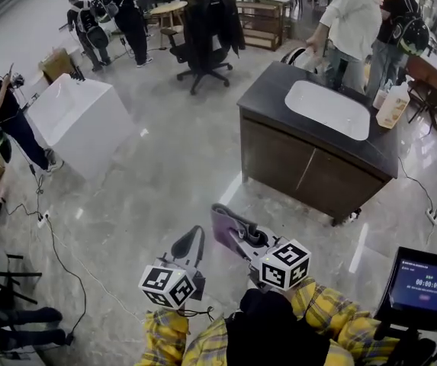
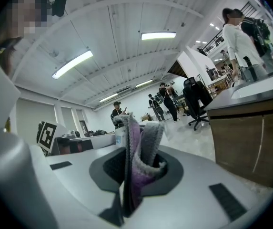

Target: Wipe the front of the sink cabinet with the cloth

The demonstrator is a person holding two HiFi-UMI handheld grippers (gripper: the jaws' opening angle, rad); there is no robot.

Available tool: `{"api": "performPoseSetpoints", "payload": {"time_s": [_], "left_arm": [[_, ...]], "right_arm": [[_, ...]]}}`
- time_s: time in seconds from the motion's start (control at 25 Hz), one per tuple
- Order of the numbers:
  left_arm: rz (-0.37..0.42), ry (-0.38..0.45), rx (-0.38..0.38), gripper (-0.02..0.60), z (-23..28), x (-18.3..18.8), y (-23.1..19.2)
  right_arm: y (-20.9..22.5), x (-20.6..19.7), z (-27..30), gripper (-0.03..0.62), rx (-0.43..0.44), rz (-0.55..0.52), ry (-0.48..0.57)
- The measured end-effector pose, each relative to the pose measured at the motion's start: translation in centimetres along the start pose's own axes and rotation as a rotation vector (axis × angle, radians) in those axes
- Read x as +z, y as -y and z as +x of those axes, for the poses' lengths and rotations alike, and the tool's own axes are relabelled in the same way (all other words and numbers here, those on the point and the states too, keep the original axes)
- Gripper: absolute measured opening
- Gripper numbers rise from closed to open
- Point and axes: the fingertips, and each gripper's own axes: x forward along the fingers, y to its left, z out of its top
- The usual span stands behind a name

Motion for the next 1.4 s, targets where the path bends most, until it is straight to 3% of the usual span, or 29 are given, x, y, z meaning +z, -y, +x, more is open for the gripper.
{"api": "performPoseSetpoints", "payload": {"time_s": [0.24, 0.72, 0.96, 1.16, 1.4], "left_arm": [[0.012, -0.016, -0.032, 0.006, 7.7, 1.0, -0.3], [-0.008, 0.005, -0.084, 0.006, 11.5, 3.6, -1.9], [0.037, -0.003, -0.154, 0.006, 12.4, 4.3, -1.4], [0.025, -0.031, -0.179, 0.006, 16.4, 4.0, -1.8], [0.016, -0.072, -0.270, 0.006, 21.3, 3.7, -3.9]], "right_arm": [[6.4, 2.7, 1.6, 0.043, -0.006, 0.003, 0.013], [8.7, 5.7, 3.4, 0.043, -0.054, 0.000, 0.045], [9.0, 6.6, 4.0, 0.043, -0.088, 0.005, 0.064], [12.4, 7.5, 4.6, 0.043, -0.112, 0.031, 0.080], [16.7, 7.8, 7.1, 0.043, -0.191, 0.054, 0.095]]}}
